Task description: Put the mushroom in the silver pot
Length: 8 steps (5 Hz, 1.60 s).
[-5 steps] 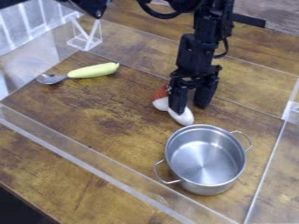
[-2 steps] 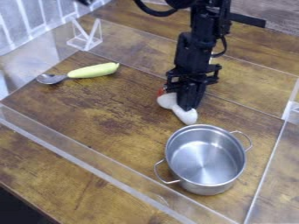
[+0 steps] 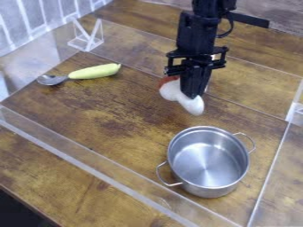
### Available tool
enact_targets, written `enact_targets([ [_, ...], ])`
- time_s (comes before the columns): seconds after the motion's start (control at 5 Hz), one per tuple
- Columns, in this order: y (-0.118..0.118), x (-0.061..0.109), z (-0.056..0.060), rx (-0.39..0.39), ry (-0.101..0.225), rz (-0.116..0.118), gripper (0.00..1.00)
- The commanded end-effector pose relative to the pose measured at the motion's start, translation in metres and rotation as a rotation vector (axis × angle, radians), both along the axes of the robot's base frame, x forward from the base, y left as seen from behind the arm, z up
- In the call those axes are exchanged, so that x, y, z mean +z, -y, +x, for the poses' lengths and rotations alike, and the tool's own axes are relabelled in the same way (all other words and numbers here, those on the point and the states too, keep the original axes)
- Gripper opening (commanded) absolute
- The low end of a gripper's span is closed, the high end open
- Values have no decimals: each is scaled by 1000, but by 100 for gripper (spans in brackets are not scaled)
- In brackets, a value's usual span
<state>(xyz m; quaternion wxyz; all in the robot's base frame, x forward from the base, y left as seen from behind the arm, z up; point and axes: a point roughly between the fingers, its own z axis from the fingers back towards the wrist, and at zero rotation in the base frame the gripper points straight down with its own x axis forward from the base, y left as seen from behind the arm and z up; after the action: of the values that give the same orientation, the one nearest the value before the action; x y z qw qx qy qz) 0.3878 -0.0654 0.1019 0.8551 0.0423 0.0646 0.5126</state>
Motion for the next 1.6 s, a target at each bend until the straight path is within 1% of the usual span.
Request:
enact_targets([
  [0.0,24,51,-19,-136,128,-33,0],
  [0.2,45,49,-50,-255,111,-28,0],
  [0.4,64,30,-74,-345,78,-37,0],
  [0.6,76,12,-84,-478,54,-43,0],
  [0.8,80,-2,-89,-579,42,-56,100],
  [1.0,67,-11,-85,-589,38,-67,100],
  [1.2,56,-18,-80,-589,33,-69,0],
  [1.4,46,-33,-77,-593,28,-72,100],
])
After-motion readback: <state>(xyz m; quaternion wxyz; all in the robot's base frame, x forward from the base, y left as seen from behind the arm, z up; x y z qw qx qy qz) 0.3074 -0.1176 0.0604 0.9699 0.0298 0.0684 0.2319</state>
